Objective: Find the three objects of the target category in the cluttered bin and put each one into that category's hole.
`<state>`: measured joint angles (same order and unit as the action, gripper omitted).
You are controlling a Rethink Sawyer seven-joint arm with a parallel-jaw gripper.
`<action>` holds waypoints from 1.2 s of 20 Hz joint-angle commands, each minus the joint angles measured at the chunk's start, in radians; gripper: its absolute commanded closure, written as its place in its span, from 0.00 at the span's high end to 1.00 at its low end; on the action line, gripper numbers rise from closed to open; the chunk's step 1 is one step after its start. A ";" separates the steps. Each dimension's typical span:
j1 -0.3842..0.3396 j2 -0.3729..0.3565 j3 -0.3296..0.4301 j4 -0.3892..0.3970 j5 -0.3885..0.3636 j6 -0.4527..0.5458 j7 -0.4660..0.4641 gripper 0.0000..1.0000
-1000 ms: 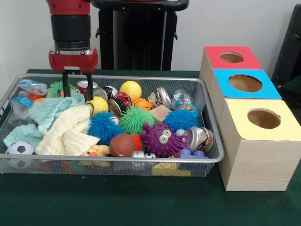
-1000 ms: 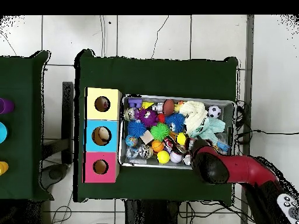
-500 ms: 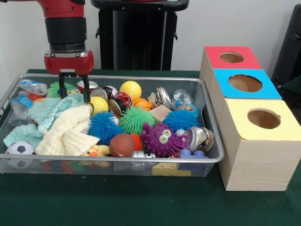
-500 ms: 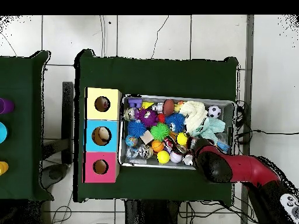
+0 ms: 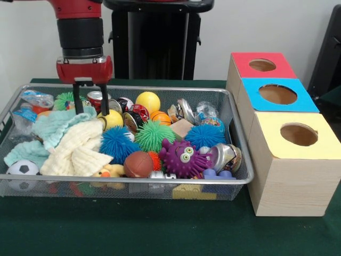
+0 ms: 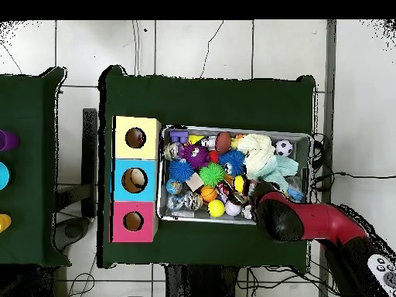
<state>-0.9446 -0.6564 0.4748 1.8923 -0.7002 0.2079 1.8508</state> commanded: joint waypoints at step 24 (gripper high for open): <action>-0.039 -0.136 0.058 0.162 -0.125 0.048 -0.062 1.00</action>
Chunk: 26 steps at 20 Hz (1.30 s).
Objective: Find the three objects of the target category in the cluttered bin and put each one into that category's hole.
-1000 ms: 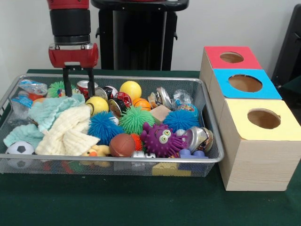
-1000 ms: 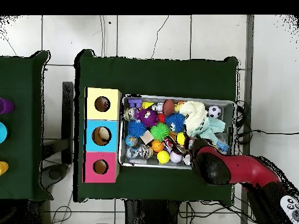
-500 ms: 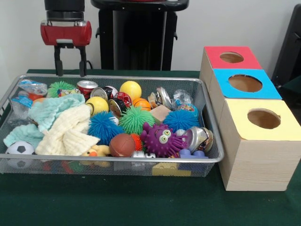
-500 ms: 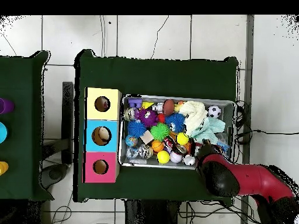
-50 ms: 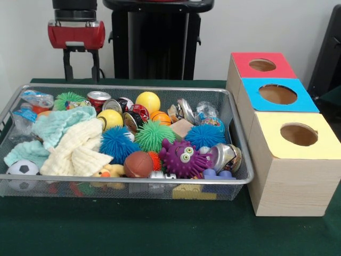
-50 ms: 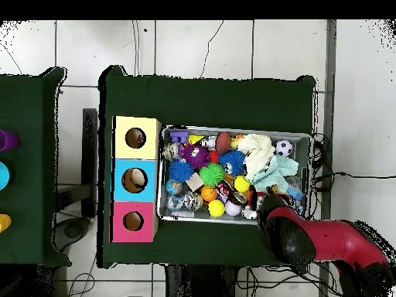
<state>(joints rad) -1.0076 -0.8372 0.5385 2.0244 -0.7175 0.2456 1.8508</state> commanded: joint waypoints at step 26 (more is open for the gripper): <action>-0.084 0.138 0.053 -0.001 -0.204 -0.018 -0.086 1.00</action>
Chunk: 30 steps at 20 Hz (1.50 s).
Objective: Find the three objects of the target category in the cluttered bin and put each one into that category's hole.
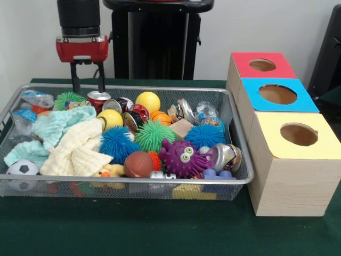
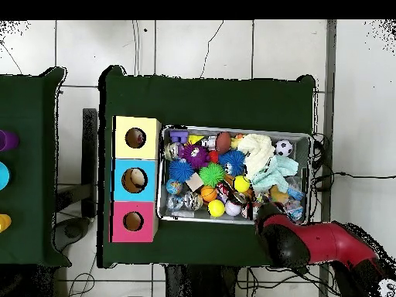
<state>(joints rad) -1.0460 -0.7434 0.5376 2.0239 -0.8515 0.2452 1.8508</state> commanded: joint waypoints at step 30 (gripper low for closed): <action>-0.065 0.183 0.041 -0.095 -0.133 -0.058 -0.086 1.00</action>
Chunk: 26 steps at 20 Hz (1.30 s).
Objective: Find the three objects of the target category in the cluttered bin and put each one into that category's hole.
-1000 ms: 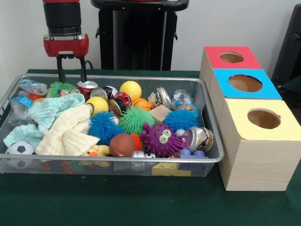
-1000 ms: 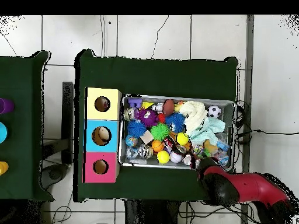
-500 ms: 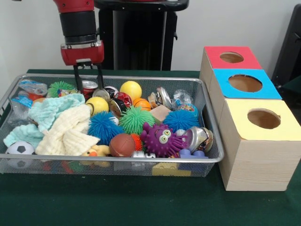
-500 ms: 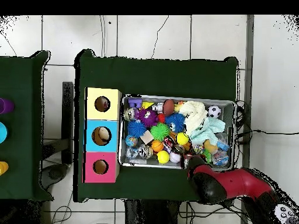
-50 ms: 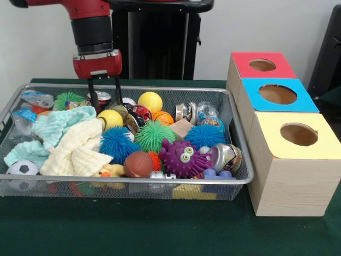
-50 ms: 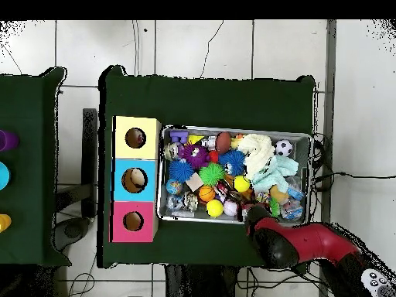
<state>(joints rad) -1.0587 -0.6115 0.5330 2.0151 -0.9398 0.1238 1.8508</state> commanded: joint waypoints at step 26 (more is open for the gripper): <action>-0.061 -0.024 0.090 -0.052 0.008 0.121 -0.094 1.00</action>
<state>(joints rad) -1.1272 -0.5975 0.5490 2.0146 -0.9407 0.1248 1.8508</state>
